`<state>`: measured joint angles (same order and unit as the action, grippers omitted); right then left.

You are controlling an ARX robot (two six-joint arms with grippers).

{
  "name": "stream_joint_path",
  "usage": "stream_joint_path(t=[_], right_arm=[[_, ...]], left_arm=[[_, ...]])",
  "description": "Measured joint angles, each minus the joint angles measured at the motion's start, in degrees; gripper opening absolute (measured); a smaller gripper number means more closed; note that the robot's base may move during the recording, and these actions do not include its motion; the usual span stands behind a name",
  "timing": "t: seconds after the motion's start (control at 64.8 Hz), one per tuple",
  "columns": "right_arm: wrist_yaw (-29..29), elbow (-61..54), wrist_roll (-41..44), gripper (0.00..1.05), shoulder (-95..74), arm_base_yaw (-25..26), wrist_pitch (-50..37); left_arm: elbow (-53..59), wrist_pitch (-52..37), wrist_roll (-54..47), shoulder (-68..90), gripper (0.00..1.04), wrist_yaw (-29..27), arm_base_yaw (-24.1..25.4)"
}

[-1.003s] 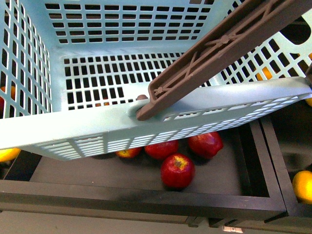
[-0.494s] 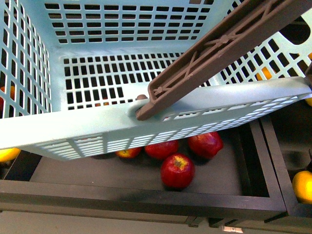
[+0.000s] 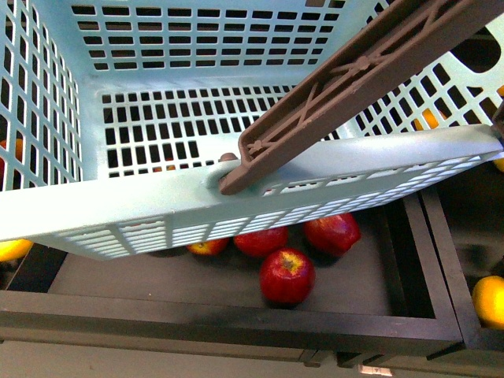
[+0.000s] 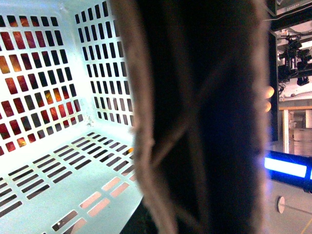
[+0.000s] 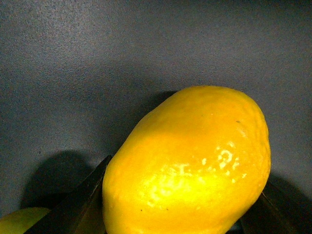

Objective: Pick lemon and mango into basket

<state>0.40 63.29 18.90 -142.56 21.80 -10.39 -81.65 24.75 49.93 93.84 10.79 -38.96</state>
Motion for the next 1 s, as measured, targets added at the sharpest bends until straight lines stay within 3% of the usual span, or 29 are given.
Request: stream_joint_path(t=[0.278,0.54,0.864,1.003], right_arm=[[-1.44,-1.60,-0.46,0.60,1.49,0.70,-0.52],[-7.61,-7.15,-3.89,0.59,10.91,1.97,-3.85],[-18.32,-19.04,-6.91,0.59,35.74,-0.63,-5.99],[-21.53,-21.35,-11.08,0.59,54.12,-4.70,-2.97]], left_arm=[[0.00,0.00,0.00,0.00,0.05,0.00,0.00],[0.00,0.00,0.00,0.00,0.05,0.00,0.00],[0.00,0.00,0.00,0.00,0.05,0.02,0.00],[0.00,0.00,0.00,0.00,0.05,0.00,0.00]])
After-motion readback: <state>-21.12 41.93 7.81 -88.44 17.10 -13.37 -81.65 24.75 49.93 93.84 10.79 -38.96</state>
